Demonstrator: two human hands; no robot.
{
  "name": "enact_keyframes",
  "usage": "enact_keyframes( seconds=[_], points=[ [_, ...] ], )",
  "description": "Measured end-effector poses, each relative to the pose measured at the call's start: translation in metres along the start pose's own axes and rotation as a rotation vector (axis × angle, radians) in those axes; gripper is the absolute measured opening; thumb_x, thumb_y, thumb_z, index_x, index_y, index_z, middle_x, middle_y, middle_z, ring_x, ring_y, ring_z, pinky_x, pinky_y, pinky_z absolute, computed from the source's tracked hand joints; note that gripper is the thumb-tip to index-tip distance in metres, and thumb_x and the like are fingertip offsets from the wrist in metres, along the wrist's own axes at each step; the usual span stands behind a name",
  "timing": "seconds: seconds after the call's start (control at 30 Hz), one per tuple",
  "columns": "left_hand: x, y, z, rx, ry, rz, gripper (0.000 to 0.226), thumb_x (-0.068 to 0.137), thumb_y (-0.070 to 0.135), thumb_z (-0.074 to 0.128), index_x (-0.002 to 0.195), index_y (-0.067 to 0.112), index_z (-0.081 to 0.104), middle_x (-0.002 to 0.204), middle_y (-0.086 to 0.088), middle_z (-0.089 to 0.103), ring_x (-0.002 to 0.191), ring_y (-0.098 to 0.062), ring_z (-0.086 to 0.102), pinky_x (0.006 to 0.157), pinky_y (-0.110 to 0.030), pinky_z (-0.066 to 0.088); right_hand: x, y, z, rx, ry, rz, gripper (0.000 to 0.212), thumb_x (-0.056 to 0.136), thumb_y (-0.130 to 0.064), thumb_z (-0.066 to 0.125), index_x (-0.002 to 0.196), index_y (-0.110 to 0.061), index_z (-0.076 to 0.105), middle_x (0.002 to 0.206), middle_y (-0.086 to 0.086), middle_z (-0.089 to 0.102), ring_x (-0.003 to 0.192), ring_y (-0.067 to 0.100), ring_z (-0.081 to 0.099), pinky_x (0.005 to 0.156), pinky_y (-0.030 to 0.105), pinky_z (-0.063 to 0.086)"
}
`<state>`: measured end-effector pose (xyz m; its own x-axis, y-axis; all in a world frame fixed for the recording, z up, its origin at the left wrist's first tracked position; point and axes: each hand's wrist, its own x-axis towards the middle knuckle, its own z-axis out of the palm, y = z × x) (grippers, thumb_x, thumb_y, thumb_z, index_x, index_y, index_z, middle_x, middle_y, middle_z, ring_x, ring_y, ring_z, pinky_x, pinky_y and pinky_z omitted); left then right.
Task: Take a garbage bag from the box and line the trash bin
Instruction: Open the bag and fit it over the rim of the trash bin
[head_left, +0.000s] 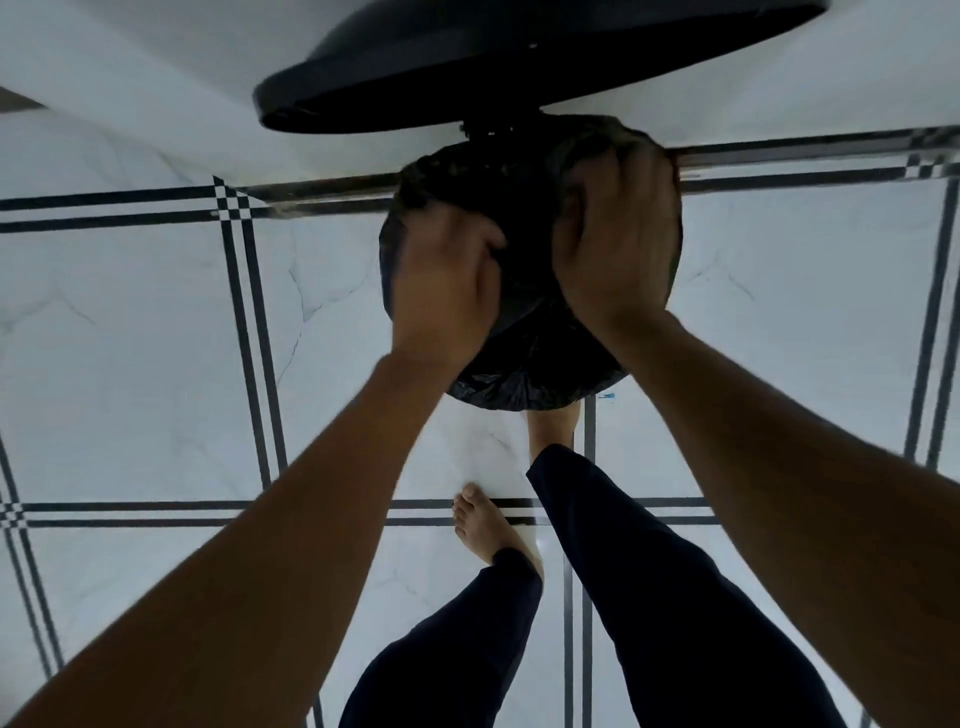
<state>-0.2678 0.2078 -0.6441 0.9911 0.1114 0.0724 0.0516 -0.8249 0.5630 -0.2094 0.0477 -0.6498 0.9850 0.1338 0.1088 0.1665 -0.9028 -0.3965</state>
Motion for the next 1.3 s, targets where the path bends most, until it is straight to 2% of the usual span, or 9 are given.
enact_keyframes(
  seconds=[0.1,0.27,0.4,0.57,0.67,0.8,0.9,1.1,1.3],
  points=[
    [-0.020,0.004,0.017,0.128,-0.247,0.097,0.015,0.086,0.014,0.059,0.093,0.008,0.071,0.095,-0.014,0.064,0.090,-0.035,0.058,0.075,-0.043,0.053,-0.025,0.004,0.009,0.198,-0.373,-0.047,0.018,0.089,-0.011,0.052,0.104,-0.007,0.061,0.107,0.016,0.057,0.087,0.035,0.060,0.061,0.034,0.043],
    [-0.017,-0.028,0.017,0.715,-0.576,0.105,0.062,0.078,0.044,0.073,0.131,0.015,0.057,0.142,-0.021,0.048,0.123,-0.043,0.048,0.099,-0.050,0.041,-0.012,0.033,0.017,-0.169,-0.753,0.034,0.059,0.088,-0.004,0.060,0.144,-0.016,0.045,0.148,0.020,0.033,0.130,0.045,0.041,0.100,0.054,0.049],
    [-0.018,-0.032,0.014,0.910,-0.660,0.125,0.080,0.078,0.052,0.070,0.144,0.012,0.048,0.153,-0.022,0.036,0.134,-0.042,0.040,0.106,-0.048,0.036,-0.004,0.025,0.019,-0.255,-0.742,0.092,0.054,0.091,-0.008,0.062,0.142,-0.013,0.046,0.150,0.021,0.030,0.132,0.045,0.039,0.095,0.052,0.049],
    [-0.022,-0.014,0.026,0.558,-0.470,0.248,0.020,0.082,0.023,0.064,0.096,0.013,0.075,0.104,-0.012,0.068,0.097,-0.037,0.060,0.081,-0.045,0.045,-0.011,0.007,0.019,-0.304,-0.487,0.009,0.027,0.092,-0.016,0.058,0.119,-0.012,0.060,0.119,0.019,0.057,0.099,0.043,0.060,0.065,0.038,0.038],
    [-0.025,-0.004,0.035,0.593,-0.735,0.189,0.035,0.091,0.037,0.059,0.116,0.017,0.072,0.117,-0.009,0.069,0.115,-0.034,0.057,0.096,-0.046,0.043,-0.008,0.008,0.032,-0.207,-0.615,-0.040,0.026,0.095,-0.013,0.054,0.117,-0.021,0.064,0.117,0.011,0.066,0.102,0.039,0.065,0.073,0.038,0.049],
    [-0.020,-0.007,0.043,0.746,-1.112,0.006,0.052,0.096,0.052,0.050,0.137,0.022,0.059,0.138,-0.006,0.061,0.137,-0.032,0.045,0.119,-0.049,0.024,0.009,0.019,0.044,-0.220,-0.798,0.104,0.057,0.093,-0.010,0.059,0.146,-0.014,0.039,0.147,0.018,0.041,0.128,0.043,0.052,0.102,0.049,0.049],
    [-0.023,-0.009,0.049,0.718,-1.069,0.002,0.044,0.095,0.049,0.053,0.127,0.022,0.066,0.128,-0.006,0.067,0.129,-0.031,0.053,0.116,-0.047,0.029,0.019,0.018,0.043,-0.197,-0.806,0.178,0.059,0.095,-0.012,0.060,0.149,-0.010,0.036,0.148,0.021,0.039,0.128,0.045,0.052,0.101,0.049,0.048],
    [-0.014,-0.011,0.050,0.383,-0.647,-0.002,0.033,0.095,0.019,0.055,0.126,0.012,0.062,0.125,-0.014,0.064,0.120,-0.036,0.056,0.095,-0.045,0.050,-0.002,0.013,0.040,-0.110,-0.477,0.010,0.032,0.093,-0.014,0.054,0.125,-0.008,0.055,0.125,0.020,0.057,0.112,0.042,0.057,0.077,0.042,0.051],
    [0.023,-0.025,0.053,-0.285,-0.548,-0.544,0.075,0.100,0.007,0.047,0.163,0.025,0.012,0.160,-0.011,0.039,0.146,-0.025,0.038,0.120,-0.025,0.025,-0.018,0.029,0.052,-0.381,-1.029,0.014,0.038,0.097,-0.011,0.056,0.134,-0.014,0.060,0.137,0.014,0.060,0.129,0.035,0.055,0.102,0.044,0.050]
  ],
)
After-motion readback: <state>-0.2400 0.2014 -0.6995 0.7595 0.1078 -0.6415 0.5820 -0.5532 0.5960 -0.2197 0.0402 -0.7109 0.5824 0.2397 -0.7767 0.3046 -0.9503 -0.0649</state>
